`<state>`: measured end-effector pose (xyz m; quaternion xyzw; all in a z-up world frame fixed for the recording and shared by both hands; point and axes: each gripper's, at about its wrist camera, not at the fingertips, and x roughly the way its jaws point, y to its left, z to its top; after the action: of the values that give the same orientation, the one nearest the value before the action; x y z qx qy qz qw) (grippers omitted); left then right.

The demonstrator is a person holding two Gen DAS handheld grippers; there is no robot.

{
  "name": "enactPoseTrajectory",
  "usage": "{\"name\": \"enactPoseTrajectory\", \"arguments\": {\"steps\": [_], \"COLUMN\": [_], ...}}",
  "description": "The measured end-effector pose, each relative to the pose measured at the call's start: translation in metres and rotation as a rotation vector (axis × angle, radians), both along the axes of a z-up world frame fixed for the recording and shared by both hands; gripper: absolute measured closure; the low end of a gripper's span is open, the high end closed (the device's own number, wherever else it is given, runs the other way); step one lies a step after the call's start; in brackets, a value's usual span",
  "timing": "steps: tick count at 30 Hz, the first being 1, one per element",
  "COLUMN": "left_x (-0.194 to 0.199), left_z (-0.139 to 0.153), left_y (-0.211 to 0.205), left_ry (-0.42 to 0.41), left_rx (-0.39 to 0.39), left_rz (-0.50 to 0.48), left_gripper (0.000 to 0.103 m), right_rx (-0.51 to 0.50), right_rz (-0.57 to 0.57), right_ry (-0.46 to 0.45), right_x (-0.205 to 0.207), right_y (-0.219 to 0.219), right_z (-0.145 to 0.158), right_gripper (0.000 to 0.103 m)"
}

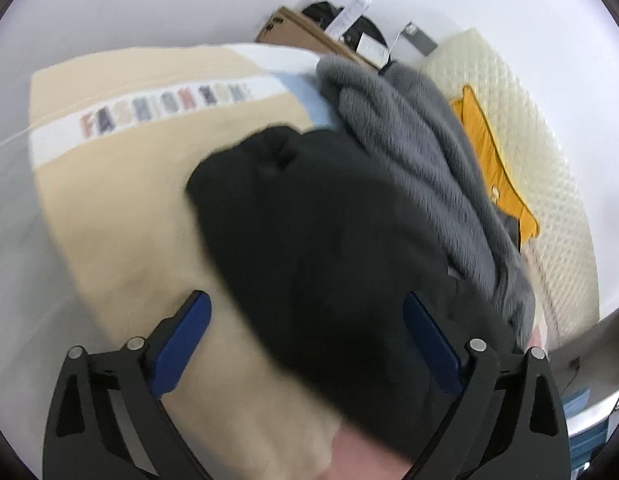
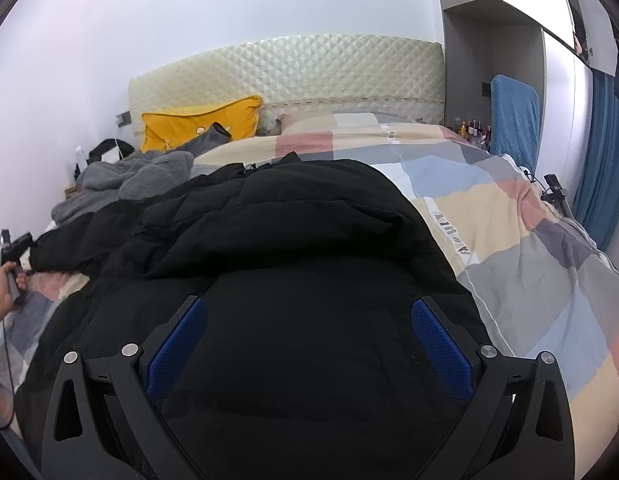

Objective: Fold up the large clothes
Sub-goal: 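Grasp the other black sleeve cuff with the left gripper and lift it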

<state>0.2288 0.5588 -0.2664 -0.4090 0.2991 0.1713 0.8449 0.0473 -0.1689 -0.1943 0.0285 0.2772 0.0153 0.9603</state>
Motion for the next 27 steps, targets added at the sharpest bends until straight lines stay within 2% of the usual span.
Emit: {"name": "enactPoseTrajectory", "arguments": {"steps": [3, 5, 6, 8, 9, 11, 14, 19, 27], "left_x": [0.015, 0.027, 0.032, 0.033, 0.033, 0.032, 0.029, 0.01, -0.024], "left_z": [-0.001, -0.007, -0.008, -0.006, -0.004, 0.004, 0.026, 0.075, 0.161], "left_y": [0.004, 0.003, 0.0, -0.005, -0.006, -0.009, -0.014, -0.025, -0.062], "left_ry": [-0.025, 0.016, 0.044, 0.045, 0.041, 0.041, 0.052, 0.037, -0.01], "left_rx": [-0.008, 0.001, 0.021, 0.039, 0.036, 0.036, 0.079, 0.167, 0.283], "left_rz": [0.002, 0.014, 0.025, 0.036, 0.038, 0.037, 0.036, 0.029, 0.002], "left_gripper": [0.014, 0.028, 0.031, 0.047, 0.052, 0.075, 0.092, 0.097, 0.098], "right_rx": [-0.003, 0.013, 0.018, 0.017, 0.011, 0.012, -0.012, -0.037, 0.043], "right_rz": [-0.009, -0.016, -0.02, -0.021, -0.018, -0.002, 0.023, 0.085, 0.1], "right_ry": [0.017, 0.029, 0.035, 0.039, 0.036, 0.013, -0.013, -0.03, -0.035], "right_x": [0.006, 0.009, 0.01, 0.011, 0.01, 0.007, 0.002, -0.009, -0.018], "right_y": [0.003, 0.002, 0.001, 0.002, 0.003, 0.005, 0.011, 0.019, 0.003], "right_z": [-0.003, -0.004, -0.004, -0.005, -0.004, -0.001, 0.005, 0.011, 0.022], "right_gripper": [0.0, 0.0, 0.0, 0.0, 0.0, 0.001, 0.0, 0.0, 0.0]}}
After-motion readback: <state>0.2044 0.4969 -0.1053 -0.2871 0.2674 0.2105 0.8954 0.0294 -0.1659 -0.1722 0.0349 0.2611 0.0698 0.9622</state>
